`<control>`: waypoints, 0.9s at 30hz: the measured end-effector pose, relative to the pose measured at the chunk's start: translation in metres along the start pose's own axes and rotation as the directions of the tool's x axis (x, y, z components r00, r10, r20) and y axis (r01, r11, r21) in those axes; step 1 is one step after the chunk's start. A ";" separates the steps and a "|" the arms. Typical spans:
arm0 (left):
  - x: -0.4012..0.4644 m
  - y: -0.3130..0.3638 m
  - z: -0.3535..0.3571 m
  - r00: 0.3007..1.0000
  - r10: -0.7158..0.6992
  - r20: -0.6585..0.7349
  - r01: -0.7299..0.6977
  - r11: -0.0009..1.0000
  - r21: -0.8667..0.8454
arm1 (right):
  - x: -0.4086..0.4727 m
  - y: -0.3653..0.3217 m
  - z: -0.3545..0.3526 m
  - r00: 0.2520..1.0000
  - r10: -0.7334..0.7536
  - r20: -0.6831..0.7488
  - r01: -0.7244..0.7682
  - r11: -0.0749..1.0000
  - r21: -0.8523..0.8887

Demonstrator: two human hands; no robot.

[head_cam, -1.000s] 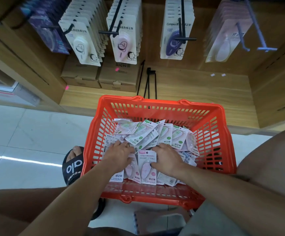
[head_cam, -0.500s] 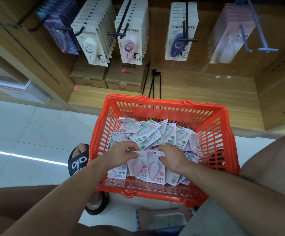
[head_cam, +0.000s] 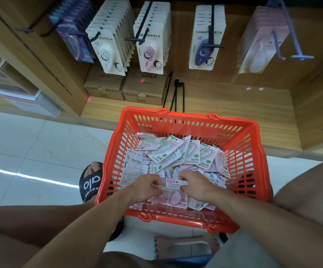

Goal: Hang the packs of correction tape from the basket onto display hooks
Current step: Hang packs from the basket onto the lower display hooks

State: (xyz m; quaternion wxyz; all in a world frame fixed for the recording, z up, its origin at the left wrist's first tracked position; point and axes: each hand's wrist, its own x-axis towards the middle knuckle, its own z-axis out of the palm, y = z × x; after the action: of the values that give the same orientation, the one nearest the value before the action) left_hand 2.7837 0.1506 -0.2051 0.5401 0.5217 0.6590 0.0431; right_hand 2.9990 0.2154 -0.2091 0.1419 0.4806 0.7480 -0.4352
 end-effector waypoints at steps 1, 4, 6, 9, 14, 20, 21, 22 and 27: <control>-0.001 0.001 -0.003 1.000 0.008 -0.005 -0.008 1.000 -0.019 | -0.002 0.001 -0.002 1.000 0.000 -0.009 0.000 1.000 0.014; -0.007 0.009 -0.019 0.999 0.019 -0.027 -0.023 0.990 -0.136 | -0.002 0.002 -0.022 0.996 0.046 -0.077 -0.034 0.988 0.148; -0.011 0.019 -0.034 0.998 -0.009 -0.065 -0.009 0.964 -0.266 | 0.001 0.001 -0.042 0.986 0.102 -0.129 -0.061 0.955 0.289; -0.014 0.036 -0.055 0.996 0.005 -0.088 -0.048 0.868 -0.495 | 0.002 -0.008 -0.070 0.981 0.169 -0.094 -0.082 0.801 0.593; -0.016 0.060 -0.070 0.999 0.017 -0.048 -0.044 0.771 -0.635 | 0.001 -0.038 -0.089 0.994 0.110 0.004 -0.074 0.647 0.759; -0.018 0.079 -0.070 0.988 0.074 -0.137 -0.142 0.790 -0.597 | -0.005 -0.065 -0.089 0.998 0.055 0.013 -0.040 0.527 0.849; -0.019 0.081 -0.070 0.985 0.074 -0.157 -0.155 0.786 -0.598 | -0.005 -0.067 -0.089 0.998 0.064 0.015 -0.044 0.486 0.873; -0.019 0.080 -0.071 0.981 0.069 -0.183 -0.168 0.780 -0.603 | -0.004 -0.068 -0.089 0.997 0.068 0.026 -0.053 0.432 0.900; -0.023 0.073 -0.085 0.928 -0.042 -0.371 -0.196 0.791 -0.579 | 0.000 -0.074 -0.093 0.994 0.049 0.101 -0.106 0.135 0.985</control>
State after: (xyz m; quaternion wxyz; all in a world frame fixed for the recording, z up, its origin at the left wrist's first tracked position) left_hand 2.7636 0.2093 -0.1091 0.5441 0.3303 0.6764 0.3705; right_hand 2.9557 0.2771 -0.1172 -0.1694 0.4842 0.2502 -0.8212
